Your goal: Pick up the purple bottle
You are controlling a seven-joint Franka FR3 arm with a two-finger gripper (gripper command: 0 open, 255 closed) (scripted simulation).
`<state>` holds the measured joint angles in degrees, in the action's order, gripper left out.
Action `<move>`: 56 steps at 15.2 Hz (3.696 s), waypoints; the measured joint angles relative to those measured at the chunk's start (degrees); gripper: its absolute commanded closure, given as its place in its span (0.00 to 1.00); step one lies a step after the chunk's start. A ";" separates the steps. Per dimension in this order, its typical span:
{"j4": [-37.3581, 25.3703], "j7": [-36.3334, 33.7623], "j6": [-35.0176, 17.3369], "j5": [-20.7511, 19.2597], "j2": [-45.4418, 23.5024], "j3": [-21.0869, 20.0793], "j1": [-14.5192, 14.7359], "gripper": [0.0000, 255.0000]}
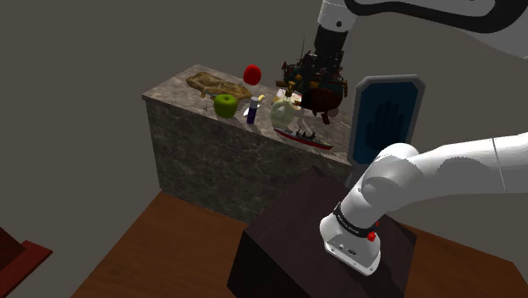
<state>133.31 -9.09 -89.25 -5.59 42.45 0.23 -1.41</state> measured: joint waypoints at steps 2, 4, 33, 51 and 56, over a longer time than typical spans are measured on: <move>-0.05 0.48 -0.85 -0.19 -0.86 0.38 -0.02 0.00; 0.32 2.17 -3.57 -0.81 -3.02 1.70 -0.13 0.00; -29.62 36.63 -33.93 10.22 -61.53 14.24 -3.40 0.00; -41.47 41.59 -36.98 14.16 -76.60 12.04 -6.49 1.00; -41.46 41.60 -37.01 14.16 -76.59 12.05 -6.50 1.00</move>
<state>91.85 32.51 -126.26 8.57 -34.14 12.27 -7.91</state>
